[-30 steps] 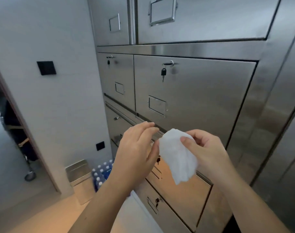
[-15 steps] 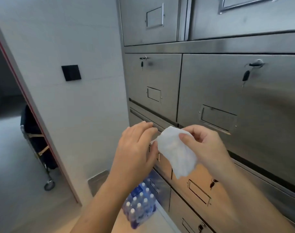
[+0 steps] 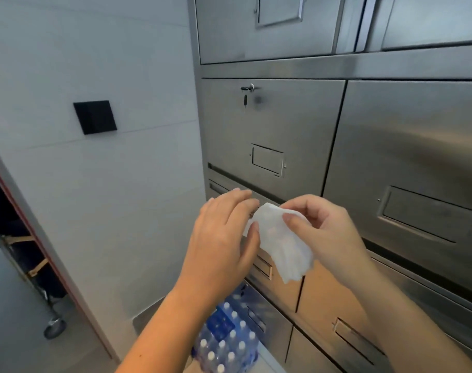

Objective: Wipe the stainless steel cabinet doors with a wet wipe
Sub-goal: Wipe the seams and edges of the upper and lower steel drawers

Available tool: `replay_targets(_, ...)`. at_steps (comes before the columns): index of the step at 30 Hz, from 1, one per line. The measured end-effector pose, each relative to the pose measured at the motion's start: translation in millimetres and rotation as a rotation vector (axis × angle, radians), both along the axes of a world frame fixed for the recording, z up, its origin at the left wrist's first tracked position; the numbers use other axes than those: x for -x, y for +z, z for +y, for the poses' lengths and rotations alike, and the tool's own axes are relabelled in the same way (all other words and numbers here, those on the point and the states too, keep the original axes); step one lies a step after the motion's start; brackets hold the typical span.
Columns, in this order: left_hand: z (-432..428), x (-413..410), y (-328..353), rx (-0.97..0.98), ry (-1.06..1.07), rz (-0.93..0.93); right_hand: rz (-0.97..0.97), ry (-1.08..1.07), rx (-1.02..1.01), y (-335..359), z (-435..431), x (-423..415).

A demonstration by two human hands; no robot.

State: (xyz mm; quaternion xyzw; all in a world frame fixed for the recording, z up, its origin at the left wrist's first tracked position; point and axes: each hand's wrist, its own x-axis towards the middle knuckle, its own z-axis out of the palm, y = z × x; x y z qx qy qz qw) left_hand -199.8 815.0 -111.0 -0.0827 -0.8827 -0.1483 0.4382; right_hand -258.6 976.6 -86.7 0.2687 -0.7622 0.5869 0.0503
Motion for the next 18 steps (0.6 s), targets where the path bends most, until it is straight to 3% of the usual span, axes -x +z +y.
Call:
replay_targets(9,-51.3,114.4,27.3,0.134,-0.086,0.154,0.086,-0.051,0.137,17.9,-48.4,91.7)
replay_targets(18,-65.0,217.4,75.3,0.184,-0.224,0.278,0.165,-0.232,0.192,63.3,-44.6,161.7)
